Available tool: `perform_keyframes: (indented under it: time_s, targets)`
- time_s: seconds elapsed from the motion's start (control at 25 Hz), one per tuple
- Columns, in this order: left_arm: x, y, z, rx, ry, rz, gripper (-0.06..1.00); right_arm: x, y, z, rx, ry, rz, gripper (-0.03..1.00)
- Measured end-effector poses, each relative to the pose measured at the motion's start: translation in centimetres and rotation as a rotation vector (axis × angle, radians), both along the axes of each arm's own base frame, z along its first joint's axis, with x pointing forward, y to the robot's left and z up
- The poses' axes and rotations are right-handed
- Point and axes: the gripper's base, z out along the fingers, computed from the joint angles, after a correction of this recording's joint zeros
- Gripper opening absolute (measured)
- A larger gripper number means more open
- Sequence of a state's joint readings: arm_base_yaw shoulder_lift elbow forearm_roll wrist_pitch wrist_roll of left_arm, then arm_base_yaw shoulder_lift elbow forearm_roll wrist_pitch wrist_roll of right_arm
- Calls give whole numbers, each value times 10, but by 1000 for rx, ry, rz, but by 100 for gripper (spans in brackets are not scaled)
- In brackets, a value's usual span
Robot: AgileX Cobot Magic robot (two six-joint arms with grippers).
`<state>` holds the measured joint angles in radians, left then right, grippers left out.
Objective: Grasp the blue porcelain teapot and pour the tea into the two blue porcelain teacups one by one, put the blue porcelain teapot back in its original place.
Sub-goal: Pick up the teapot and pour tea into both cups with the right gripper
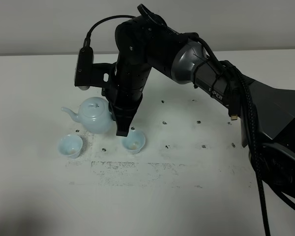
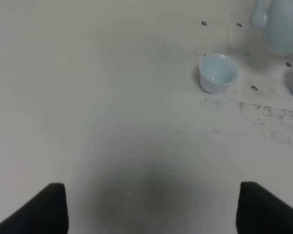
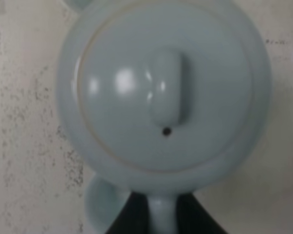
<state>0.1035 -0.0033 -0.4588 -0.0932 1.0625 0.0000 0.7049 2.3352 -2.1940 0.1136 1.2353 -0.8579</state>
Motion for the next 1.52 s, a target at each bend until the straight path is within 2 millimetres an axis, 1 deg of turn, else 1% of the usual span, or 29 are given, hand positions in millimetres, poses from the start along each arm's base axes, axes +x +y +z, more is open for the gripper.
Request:
perform_keyframes:
  time_s: [0.12, 0.2, 0.28, 0.4, 0.64, 0.88, 1.04, 1.16, 1.28, 1.52]
  targets:
    - [0, 0, 0, 0, 0, 0, 67, 1, -1, 0, -7, -10, -7, 4]
    - [0, 0, 0, 0, 0, 0, 67, 5, -2, -4, -41, -43, -4, 4]
    - [0, 0, 0, 0, 0, 0, 67, 8, -5, -9, -94, -72, 26, 4]
    - [0, 0, 0, 0, 0, 0, 67, 7, -5, -10, -117, -80, 84, 4]
    - [0, 0, 0, 0, 0, 0, 67, 1, 3, -10, -120, -101, 246, 4]
    - [0, 0, 0, 0, 0, 0, 67, -1, 4, -9, -122, -120, 365, 4]
    - [0, 0, 0, 0, 0, 0, 67, -3, 6, -9, -114, -139, 509, 4]
    - [0, 0, 0, 0, 0, 0, 67, -6, 10, -9, -72, -141, 611, 4]
    - [0, 0, 0, 0, 0, 0, 67, -7, 12, -8, -55, -140, 638, 4]
    - [0, 0, 0, 0, 0, 0, 67, -7, 12, -6, -51, -148, 638, 4]
